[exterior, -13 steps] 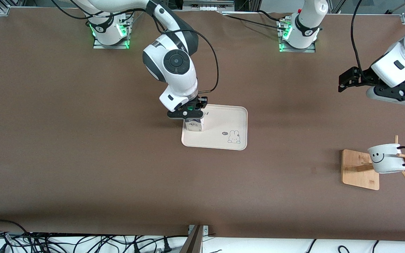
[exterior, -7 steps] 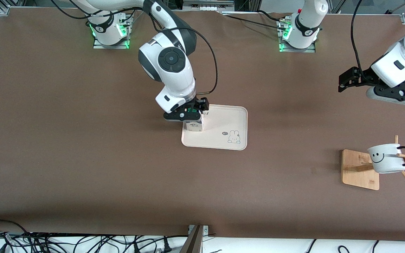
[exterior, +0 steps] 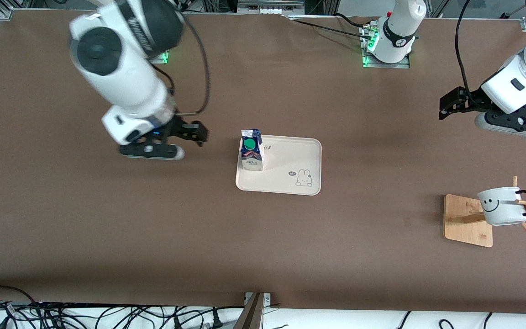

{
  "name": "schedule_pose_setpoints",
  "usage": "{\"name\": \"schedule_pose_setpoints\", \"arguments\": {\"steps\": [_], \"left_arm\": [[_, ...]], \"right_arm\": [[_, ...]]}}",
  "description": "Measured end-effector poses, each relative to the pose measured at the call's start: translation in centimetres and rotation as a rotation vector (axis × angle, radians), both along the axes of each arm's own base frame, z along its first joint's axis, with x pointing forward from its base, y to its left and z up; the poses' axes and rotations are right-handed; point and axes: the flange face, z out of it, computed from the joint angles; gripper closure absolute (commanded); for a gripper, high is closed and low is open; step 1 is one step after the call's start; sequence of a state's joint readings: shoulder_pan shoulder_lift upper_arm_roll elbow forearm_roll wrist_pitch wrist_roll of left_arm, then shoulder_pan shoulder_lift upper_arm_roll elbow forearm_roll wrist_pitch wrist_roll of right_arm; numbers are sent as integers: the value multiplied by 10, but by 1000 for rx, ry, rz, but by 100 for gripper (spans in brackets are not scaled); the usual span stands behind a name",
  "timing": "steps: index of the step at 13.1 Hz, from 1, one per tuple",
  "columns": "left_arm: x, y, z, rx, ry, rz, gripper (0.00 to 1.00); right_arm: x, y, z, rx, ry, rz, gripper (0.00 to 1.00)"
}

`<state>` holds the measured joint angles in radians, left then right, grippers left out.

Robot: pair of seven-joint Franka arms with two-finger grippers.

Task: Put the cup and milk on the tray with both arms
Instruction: 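Lower the carton onto the tray, open the right gripper, withdraw, then move the left gripper toward the white mug on the stand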

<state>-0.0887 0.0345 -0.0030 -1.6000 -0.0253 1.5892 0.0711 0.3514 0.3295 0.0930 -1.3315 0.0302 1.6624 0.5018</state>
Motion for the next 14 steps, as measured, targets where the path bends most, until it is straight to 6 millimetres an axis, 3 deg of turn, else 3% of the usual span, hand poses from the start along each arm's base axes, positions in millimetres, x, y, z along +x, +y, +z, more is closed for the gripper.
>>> {"name": "schedule_pose_setpoints", "arguments": {"steps": [4,9,11,14], "left_arm": [[0,0,0,0,0,0,0],[0,0,0,0,0,0,0],[0,0,0,0,0,0,0],[0,0,0,0,0,0,0]], "right_arm": [[-12,-92,42,-6,25,82,0],[-60,-199,58,11,13,131,0],[-69,-224,59,15,5,136,0],[-65,-239,56,17,-1,120,0]]}}
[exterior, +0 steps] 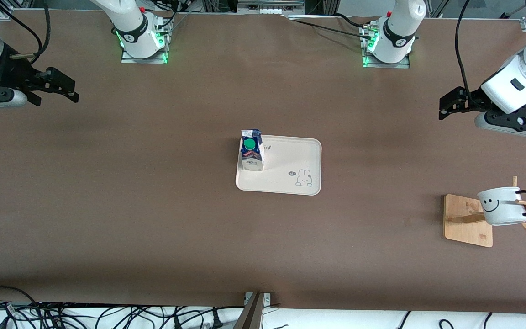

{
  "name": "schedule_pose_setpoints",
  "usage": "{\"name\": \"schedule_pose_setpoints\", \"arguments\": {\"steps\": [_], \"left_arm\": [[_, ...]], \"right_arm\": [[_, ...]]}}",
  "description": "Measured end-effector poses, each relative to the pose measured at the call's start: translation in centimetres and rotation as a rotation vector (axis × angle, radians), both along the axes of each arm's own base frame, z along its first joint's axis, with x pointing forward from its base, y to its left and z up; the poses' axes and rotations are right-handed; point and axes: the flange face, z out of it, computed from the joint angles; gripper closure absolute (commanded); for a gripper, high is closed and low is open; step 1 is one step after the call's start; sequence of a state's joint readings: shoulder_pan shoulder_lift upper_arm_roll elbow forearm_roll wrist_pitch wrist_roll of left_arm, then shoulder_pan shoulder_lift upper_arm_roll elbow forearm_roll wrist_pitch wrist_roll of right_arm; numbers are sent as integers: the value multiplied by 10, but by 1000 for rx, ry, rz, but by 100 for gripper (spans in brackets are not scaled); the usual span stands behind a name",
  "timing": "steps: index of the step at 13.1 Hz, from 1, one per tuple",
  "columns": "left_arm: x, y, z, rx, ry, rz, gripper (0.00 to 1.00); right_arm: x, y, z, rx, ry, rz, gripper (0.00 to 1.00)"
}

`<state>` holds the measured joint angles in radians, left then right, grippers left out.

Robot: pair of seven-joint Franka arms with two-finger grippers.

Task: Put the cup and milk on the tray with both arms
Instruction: 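Move the left gripper toward the white mug on the stand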

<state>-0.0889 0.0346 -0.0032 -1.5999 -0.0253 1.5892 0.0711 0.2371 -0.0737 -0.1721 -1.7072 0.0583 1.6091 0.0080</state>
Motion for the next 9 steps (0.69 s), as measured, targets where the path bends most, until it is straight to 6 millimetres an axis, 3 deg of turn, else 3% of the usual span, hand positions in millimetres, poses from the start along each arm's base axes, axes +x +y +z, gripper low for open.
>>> {"name": "schedule_pose_setpoints", "arguments": {"steps": [6,9], "left_arm": [[1,-1,-3,1,7,-1,0],[21,-2,-13,1,12,0,0]], "right_arm": [[8,-4,-3,-13,-8,-9,0],[10,-1,2,-14,-18,-3,0]]}}
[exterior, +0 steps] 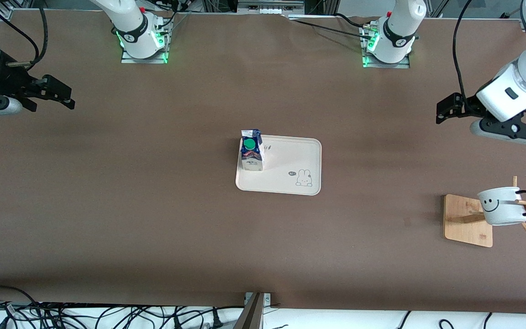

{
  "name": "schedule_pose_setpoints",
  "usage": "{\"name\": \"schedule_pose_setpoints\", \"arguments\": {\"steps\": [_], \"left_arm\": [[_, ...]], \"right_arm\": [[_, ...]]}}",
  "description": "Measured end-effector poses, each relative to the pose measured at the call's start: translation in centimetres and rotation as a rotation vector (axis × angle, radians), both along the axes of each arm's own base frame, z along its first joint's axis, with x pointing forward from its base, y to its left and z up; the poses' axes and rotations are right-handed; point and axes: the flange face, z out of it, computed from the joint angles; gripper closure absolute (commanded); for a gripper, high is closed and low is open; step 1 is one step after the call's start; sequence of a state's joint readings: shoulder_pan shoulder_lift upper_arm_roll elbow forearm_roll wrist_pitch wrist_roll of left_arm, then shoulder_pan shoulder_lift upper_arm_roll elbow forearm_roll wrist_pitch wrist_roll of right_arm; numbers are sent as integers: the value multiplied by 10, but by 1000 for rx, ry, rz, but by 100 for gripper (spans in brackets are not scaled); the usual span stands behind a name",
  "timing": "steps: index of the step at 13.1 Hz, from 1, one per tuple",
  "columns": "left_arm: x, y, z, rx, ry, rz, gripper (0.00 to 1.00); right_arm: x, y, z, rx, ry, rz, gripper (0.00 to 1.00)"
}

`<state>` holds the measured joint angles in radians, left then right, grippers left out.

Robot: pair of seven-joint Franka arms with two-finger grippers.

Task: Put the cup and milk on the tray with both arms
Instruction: 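Move the left gripper toward the white mug on the stand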

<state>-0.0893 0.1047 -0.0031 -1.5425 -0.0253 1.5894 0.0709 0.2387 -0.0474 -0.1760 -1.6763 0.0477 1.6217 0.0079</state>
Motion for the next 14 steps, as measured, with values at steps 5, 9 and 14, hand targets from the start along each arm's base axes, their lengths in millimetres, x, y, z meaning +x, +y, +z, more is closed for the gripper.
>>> {"name": "schedule_pose_setpoints", "arguments": {"steps": [5,9,14], "left_arm": [[37,6,-27,4,39,16,0],[50,35,-44,5,61,61,0],[61,46,-50,10,46,145,0]], "right_arm": [[1,5,7,0,-14,9,0],[1,5,6,0,-13,9,0],[1,5,6,0,-12,8,0]]}}
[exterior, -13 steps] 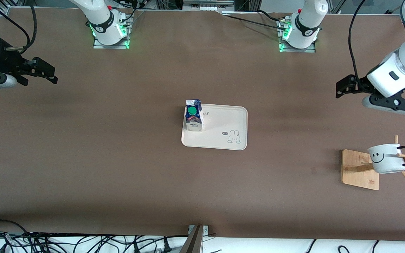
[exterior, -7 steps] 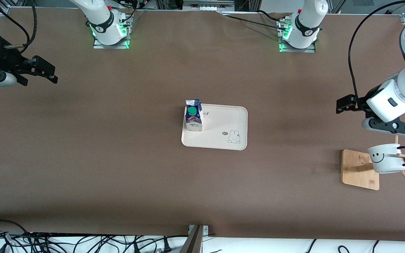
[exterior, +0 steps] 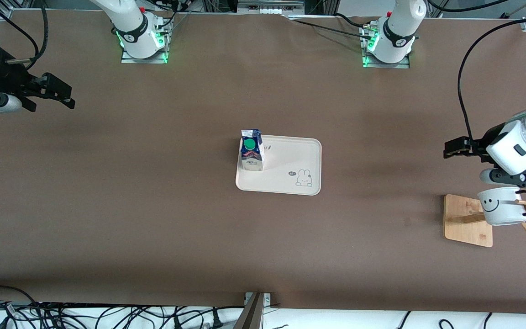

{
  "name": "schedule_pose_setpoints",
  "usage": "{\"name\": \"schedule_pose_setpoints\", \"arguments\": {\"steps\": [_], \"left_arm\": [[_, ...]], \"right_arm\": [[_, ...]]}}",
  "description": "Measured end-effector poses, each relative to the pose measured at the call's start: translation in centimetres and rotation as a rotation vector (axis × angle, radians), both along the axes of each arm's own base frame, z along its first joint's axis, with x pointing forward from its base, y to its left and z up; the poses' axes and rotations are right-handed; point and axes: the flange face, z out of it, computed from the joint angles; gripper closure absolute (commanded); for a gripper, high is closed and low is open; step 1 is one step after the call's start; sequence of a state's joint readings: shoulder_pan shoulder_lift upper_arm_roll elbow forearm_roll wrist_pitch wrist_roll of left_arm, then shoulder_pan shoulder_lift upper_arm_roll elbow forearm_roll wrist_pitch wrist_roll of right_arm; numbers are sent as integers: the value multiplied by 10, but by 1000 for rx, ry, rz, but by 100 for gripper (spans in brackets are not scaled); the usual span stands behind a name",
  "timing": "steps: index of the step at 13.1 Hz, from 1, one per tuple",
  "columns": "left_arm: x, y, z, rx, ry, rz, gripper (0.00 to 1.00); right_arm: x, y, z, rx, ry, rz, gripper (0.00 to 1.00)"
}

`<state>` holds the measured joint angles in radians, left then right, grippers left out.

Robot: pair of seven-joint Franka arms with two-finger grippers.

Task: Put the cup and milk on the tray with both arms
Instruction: 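Move the left gripper toward the white mug on the stand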

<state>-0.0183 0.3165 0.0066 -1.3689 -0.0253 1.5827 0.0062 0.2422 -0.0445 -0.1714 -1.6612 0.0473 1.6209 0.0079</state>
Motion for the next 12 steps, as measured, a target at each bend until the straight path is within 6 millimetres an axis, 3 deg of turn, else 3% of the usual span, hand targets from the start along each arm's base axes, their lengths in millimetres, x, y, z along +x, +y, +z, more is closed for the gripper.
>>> {"name": "schedule_pose_setpoints", "arguments": {"steps": [4,7,9,12], "left_arm": [[8,30,-17,3,-236,127,0],[-27,48,-44,-26,-399,202,0],[-53,70,-64,-98,-410,313,0],[-70,99,-89,-194,-388,435,0]], "right_arm": [[0,0,0,0,1,0,0],[0,0,0,-1,1,0,0],[0,0,0,-1,1,0,0],[0,0,-1,-1,1,0,0]]}}
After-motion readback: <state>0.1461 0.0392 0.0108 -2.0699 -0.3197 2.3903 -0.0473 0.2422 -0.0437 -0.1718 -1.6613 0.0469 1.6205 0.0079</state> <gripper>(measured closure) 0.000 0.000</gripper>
